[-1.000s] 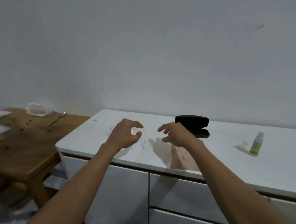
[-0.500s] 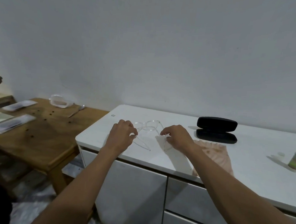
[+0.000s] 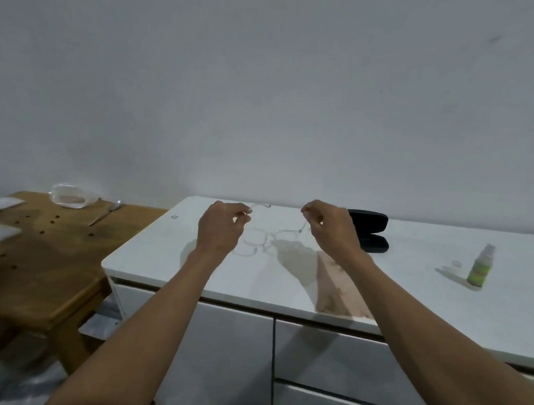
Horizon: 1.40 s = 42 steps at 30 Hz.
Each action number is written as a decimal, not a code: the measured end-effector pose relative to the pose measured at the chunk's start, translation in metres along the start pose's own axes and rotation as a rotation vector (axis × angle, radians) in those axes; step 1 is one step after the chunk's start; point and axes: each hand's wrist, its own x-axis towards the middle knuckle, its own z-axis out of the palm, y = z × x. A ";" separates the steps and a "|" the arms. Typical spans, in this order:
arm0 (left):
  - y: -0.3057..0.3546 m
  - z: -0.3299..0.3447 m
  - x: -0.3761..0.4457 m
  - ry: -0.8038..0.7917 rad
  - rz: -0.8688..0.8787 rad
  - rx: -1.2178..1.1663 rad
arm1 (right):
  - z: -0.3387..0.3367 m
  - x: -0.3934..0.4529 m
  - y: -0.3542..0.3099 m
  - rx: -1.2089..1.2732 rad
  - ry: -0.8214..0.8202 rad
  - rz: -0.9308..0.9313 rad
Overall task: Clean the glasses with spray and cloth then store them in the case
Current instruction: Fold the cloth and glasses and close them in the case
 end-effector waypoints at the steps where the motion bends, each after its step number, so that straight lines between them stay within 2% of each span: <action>1: 0.011 0.005 -0.002 -0.030 -0.008 -0.034 | -0.010 -0.003 0.004 -0.003 0.016 0.010; 9: 0.073 0.050 -0.019 -0.243 0.038 -0.172 | -0.084 -0.041 0.048 -0.071 0.081 0.092; 16: 0.086 0.071 -0.031 -0.377 0.117 -0.154 | -0.106 -0.070 0.069 -0.089 0.088 0.135; 26: 0.078 0.073 -0.041 -0.438 0.146 -0.169 | -0.113 -0.078 0.075 -0.027 -0.009 0.129; 32: 0.063 0.083 -0.032 -0.442 0.132 -0.151 | -0.110 -0.069 0.097 -0.002 0.027 0.248; 35: 0.058 0.094 -0.025 -0.448 0.094 -0.160 | -0.102 -0.057 0.114 -0.014 -0.056 0.315; 42: 0.053 0.121 -0.003 -0.538 -0.032 -0.188 | -0.080 -0.030 0.132 -0.064 -0.257 0.302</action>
